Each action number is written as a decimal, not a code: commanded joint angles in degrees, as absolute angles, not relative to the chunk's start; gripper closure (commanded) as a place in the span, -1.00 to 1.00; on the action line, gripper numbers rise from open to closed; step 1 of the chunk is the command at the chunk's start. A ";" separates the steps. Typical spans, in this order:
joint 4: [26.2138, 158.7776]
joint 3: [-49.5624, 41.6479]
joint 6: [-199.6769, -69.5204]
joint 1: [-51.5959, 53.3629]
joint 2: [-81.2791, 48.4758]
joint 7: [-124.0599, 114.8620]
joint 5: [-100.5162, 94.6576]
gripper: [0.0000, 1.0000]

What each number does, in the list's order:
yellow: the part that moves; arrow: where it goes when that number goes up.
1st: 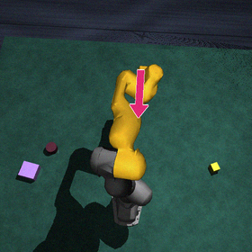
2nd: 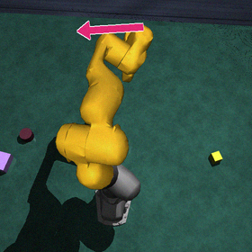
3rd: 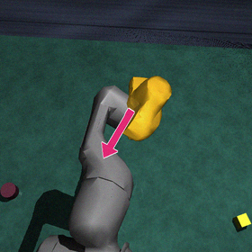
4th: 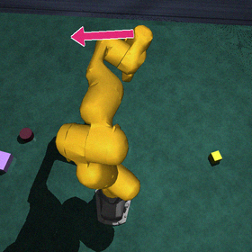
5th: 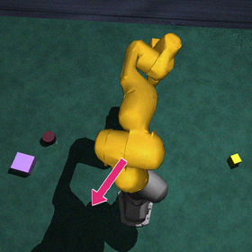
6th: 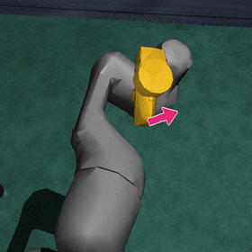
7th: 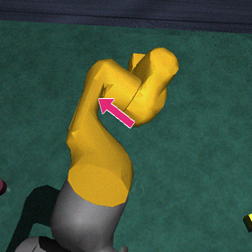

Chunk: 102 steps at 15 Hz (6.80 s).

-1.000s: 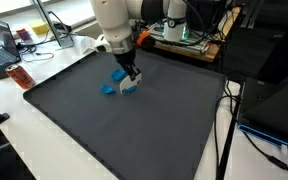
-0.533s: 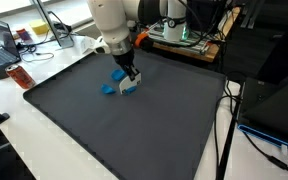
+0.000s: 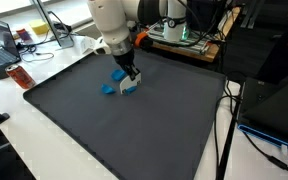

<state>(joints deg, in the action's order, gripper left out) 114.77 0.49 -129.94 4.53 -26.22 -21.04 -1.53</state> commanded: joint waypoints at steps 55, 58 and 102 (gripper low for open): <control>77.89 -1.66 -79.19 17.10 -41.18 -61.17 -23.05 0.98; 72.87 -2.43 -76.30 17.98 -45.96 -62.76 -22.82 0.98; 102.66 -5.00 -110.23 15.67 -25.11 -59.70 -24.84 0.98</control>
